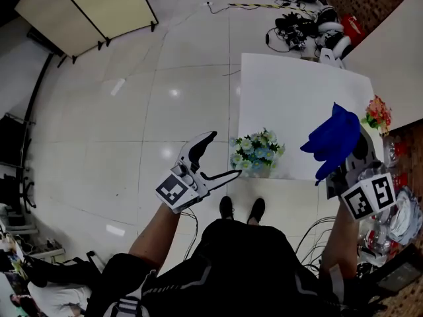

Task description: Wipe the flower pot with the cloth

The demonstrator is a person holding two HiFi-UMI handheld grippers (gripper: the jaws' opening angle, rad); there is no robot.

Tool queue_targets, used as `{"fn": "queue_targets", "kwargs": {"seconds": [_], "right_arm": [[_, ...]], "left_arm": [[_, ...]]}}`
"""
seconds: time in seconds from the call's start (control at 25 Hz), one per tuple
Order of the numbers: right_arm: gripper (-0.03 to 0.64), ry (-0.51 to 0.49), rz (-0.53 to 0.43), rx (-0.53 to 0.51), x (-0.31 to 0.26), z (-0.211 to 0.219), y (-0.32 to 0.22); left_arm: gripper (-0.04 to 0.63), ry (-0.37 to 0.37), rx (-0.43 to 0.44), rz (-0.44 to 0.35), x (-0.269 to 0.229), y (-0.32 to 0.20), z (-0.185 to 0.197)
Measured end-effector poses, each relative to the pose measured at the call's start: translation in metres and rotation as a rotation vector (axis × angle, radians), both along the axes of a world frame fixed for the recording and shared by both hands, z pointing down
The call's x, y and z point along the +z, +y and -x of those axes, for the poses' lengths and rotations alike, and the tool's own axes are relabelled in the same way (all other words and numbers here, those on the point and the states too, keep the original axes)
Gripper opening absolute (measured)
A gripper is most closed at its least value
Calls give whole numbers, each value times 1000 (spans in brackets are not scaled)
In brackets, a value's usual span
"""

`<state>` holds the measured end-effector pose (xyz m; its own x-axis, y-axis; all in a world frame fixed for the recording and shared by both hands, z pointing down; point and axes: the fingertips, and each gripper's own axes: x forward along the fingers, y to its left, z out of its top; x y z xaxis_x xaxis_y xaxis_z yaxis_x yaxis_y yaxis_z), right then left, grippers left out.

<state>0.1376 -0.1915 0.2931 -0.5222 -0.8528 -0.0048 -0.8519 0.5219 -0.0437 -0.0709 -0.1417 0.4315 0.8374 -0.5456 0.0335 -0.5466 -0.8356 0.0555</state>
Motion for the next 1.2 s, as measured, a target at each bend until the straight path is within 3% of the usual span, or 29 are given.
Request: {"fn": "queue_targets", "kwargs": {"seconds": [0.08,0.2,0.28,0.36,0.48,0.8,1.2], "right_arm": [[49,-7,-10,-3,-6,1,4],[49,-15,-25,-12,-14,2,10],[49,-13,-31,-24,-16,6,14],[49,-18,-31,-33,-19,9,19],[49,-17,-37,-37,-28,9,25],[49,-18,-36,-47,-32,12,26],[49,4,-18,-22,-33,13,32]], "left_arm": [[446,51,-30,-14,-28,-1,-1],[336,118,-89,-13,-65,-7,0],[239,140,-147,-11,-85,-12,4],[202,151,-207,-9,-101,-15,12],[10,187,-248,3,-122,-21,15],[5,91,-262,-29,-139,-26,8],[5,68,-217,-39,-153,-25,-1]]}}
